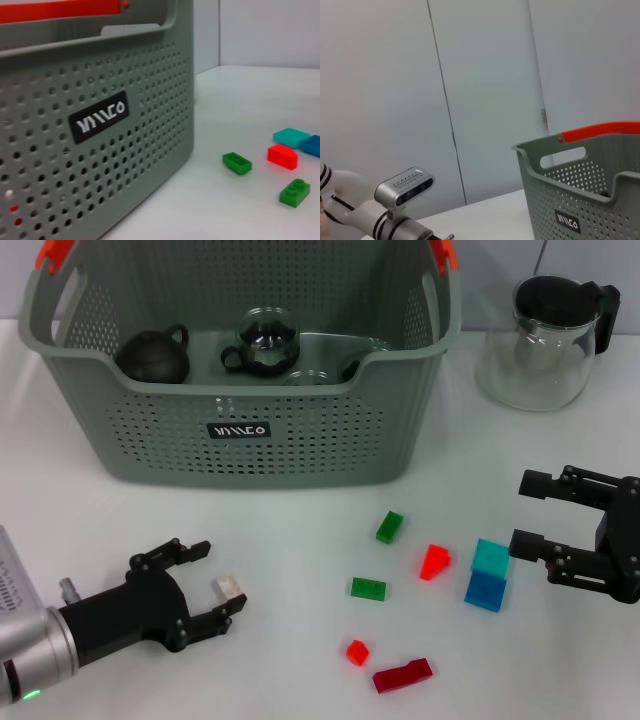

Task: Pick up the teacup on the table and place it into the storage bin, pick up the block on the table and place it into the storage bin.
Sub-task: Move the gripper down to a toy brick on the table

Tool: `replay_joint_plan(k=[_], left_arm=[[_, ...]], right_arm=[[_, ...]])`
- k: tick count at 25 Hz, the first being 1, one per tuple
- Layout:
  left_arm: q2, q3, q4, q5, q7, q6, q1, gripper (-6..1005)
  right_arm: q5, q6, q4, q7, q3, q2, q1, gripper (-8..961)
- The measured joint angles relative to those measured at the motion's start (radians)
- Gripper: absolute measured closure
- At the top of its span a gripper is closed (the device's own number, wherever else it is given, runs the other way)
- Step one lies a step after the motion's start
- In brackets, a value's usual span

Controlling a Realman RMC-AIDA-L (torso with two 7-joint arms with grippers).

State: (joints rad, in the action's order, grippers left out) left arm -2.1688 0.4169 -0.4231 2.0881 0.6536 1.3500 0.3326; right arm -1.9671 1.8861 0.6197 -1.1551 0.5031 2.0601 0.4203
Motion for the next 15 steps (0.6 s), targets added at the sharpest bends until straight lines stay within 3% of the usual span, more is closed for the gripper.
replay_joint_plan(k=[15], left_arm=[[-0.002, 0.002, 0.006, 0.010, -0.006, 0.015, -0.004, 192]], right_arm=[[0.002, 0.001, 0.000, 0.000, 0.000, 0.000, 0.000, 208]])
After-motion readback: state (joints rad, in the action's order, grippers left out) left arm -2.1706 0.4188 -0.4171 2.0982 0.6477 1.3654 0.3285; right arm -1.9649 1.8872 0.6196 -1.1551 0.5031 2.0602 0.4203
